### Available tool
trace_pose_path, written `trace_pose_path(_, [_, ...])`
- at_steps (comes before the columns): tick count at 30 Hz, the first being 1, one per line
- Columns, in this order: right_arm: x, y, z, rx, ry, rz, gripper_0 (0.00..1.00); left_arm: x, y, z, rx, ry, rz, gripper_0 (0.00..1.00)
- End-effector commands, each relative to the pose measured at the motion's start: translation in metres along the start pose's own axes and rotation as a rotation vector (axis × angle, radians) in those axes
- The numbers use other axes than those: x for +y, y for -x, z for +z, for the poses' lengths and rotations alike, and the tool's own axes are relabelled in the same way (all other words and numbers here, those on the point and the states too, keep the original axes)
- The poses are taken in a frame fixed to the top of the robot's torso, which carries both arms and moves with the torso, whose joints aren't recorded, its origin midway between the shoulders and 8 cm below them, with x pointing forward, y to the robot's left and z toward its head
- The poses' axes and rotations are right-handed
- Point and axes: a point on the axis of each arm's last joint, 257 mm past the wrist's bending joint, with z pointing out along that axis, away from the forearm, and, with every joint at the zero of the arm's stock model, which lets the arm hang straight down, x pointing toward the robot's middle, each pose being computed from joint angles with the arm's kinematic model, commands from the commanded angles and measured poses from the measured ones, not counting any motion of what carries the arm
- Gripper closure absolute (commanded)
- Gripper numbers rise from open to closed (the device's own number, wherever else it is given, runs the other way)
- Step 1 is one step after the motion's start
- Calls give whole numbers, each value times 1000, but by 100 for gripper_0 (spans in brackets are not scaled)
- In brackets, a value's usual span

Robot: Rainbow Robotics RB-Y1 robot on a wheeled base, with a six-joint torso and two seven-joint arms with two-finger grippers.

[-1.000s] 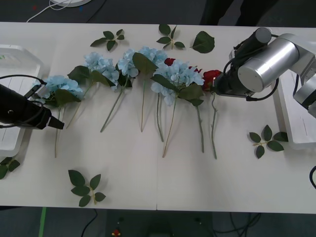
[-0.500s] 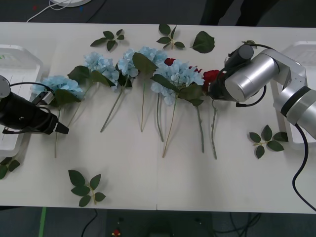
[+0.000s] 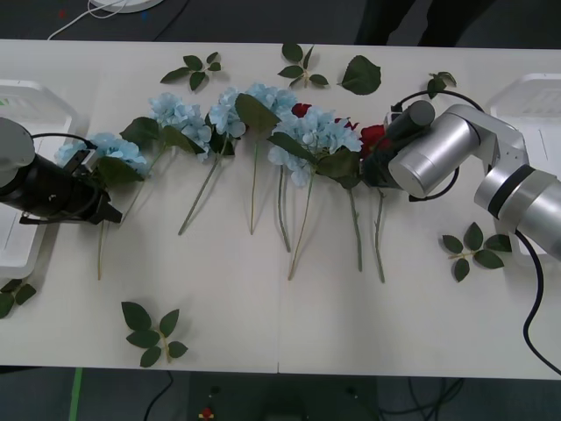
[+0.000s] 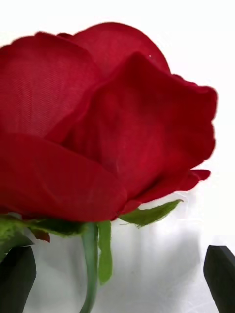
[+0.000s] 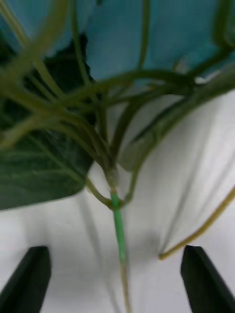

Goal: Place the red flowers into the right box and the blue flowers into the left box. If a person shows an open palm, hand one flower to the person first, then continue sorting.

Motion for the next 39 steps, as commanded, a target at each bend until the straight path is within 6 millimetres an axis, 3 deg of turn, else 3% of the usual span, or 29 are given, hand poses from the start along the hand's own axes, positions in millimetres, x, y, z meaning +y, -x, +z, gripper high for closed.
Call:
trace_pose_path(1, [24,25,-10,-45,34,43,20,-12,33,4,-48,35,27,100])
trace_pose_path(2, [23,25,-10,-45,33,46,42,-11,33,4,-48,37,28,100])
trace_pose_path(3, [22,25,-10,-45,32,47,52,-11,34,5,-49,38,29,100])
trace_pose_path(4, [21,24,-9,-43,30,51,76,-13,35,6,-51,38,32,100])
trace_pose_path(5, [21,24,-9,-44,30,54,91,-13,35,6,-52,39,33,100])
trace_pose_path(6, [22,25,-9,-46,33,55,99,-13,34,7,-50,40,35,100])
trace_pose_path(17, [20,27,-6,-56,37,70,100,-19,35,9,-51,28,26,100])
trace_pose_path(21, [20,27,-6,-57,36,70,100,-29,42,1,-40,4,25,100])
trace_pose_path(33, [4,41,-13,-88,29,67,100,-83,83,-93,108,-83,118,100])
trace_pose_path(39, [-10,49,-21,-100,40,90,100,-74,104,-144,110,-74,89,100])
